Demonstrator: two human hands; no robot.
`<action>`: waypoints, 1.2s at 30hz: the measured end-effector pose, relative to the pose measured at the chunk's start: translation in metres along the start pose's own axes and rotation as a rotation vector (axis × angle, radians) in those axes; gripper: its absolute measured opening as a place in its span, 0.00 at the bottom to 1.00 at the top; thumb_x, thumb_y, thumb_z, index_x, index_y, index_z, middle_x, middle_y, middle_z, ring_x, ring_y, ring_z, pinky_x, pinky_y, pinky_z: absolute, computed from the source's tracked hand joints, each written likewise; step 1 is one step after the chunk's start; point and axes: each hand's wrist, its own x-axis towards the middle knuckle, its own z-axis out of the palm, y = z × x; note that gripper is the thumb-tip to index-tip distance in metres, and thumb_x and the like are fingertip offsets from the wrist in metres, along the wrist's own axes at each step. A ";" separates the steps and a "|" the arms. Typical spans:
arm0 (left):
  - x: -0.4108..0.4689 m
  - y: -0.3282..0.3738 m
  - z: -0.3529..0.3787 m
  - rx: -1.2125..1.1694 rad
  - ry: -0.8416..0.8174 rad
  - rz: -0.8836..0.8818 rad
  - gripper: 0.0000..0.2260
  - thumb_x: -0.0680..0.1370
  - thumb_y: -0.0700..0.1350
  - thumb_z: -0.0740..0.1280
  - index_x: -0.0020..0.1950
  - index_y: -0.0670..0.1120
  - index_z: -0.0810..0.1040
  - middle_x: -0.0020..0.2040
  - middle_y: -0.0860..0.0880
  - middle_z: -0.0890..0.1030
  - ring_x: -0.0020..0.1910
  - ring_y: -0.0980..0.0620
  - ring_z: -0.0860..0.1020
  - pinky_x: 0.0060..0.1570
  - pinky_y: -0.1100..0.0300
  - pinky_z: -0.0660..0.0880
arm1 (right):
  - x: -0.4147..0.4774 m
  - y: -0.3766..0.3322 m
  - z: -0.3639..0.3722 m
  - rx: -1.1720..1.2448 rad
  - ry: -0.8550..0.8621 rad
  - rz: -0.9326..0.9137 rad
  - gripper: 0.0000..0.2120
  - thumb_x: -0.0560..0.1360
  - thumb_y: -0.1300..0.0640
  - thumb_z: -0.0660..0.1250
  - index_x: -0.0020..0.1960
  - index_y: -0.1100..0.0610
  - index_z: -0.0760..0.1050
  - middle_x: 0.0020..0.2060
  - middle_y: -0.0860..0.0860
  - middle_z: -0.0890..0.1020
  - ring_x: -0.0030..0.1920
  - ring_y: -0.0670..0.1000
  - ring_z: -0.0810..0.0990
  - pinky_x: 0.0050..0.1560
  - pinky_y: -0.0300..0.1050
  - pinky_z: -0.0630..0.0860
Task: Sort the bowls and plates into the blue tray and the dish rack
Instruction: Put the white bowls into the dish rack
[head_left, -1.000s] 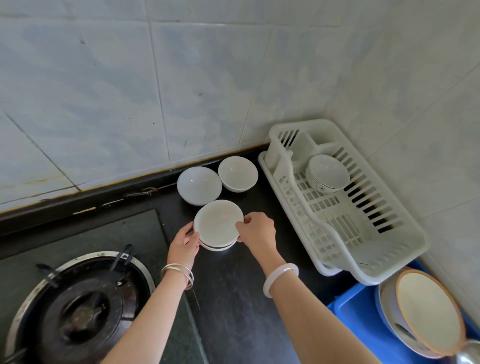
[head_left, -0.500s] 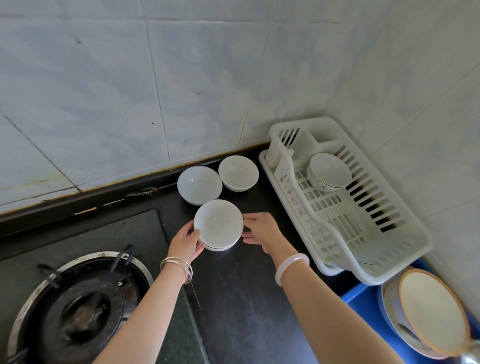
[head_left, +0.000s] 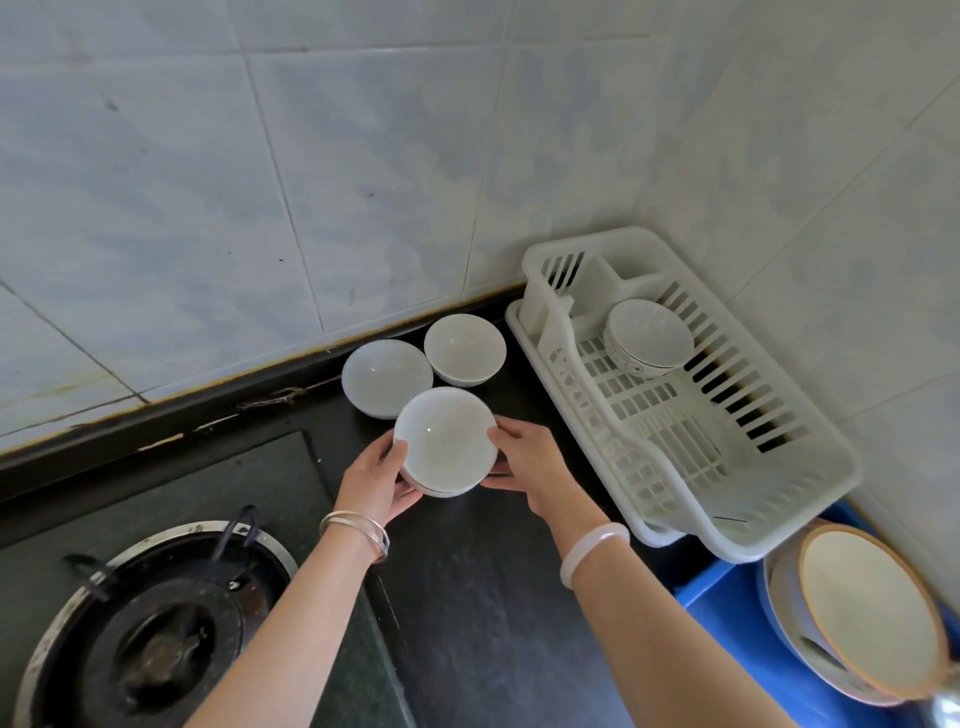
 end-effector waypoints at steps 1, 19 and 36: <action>-0.005 0.008 0.008 0.004 -0.026 0.024 0.10 0.77 0.43 0.63 0.58 0.51 0.74 0.51 0.49 0.77 0.50 0.43 0.79 0.39 0.56 0.79 | -0.004 -0.005 -0.009 0.024 0.019 -0.033 0.16 0.79 0.59 0.61 0.66 0.53 0.74 0.54 0.54 0.81 0.47 0.55 0.83 0.44 0.50 0.83; -0.026 0.005 0.290 0.343 -0.517 -0.078 0.15 0.79 0.38 0.58 0.66 0.40 0.70 0.59 0.40 0.72 0.52 0.40 0.73 0.52 0.42 0.77 | -0.004 -0.038 -0.263 -0.027 0.428 0.038 0.24 0.80 0.45 0.57 0.63 0.64 0.72 0.51 0.61 0.79 0.46 0.57 0.78 0.47 0.51 0.78; 0.012 -0.056 0.334 0.691 -0.466 -0.194 0.17 0.79 0.35 0.54 0.67 0.37 0.65 0.65 0.35 0.71 0.49 0.39 0.77 0.50 0.43 0.75 | 0.039 0.010 -0.300 -0.477 0.332 0.166 0.25 0.79 0.42 0.54 0.55 0.63 0.75 0.48 0.61 0.84 0.48 0.61 0.83 0.58 0.55 0.76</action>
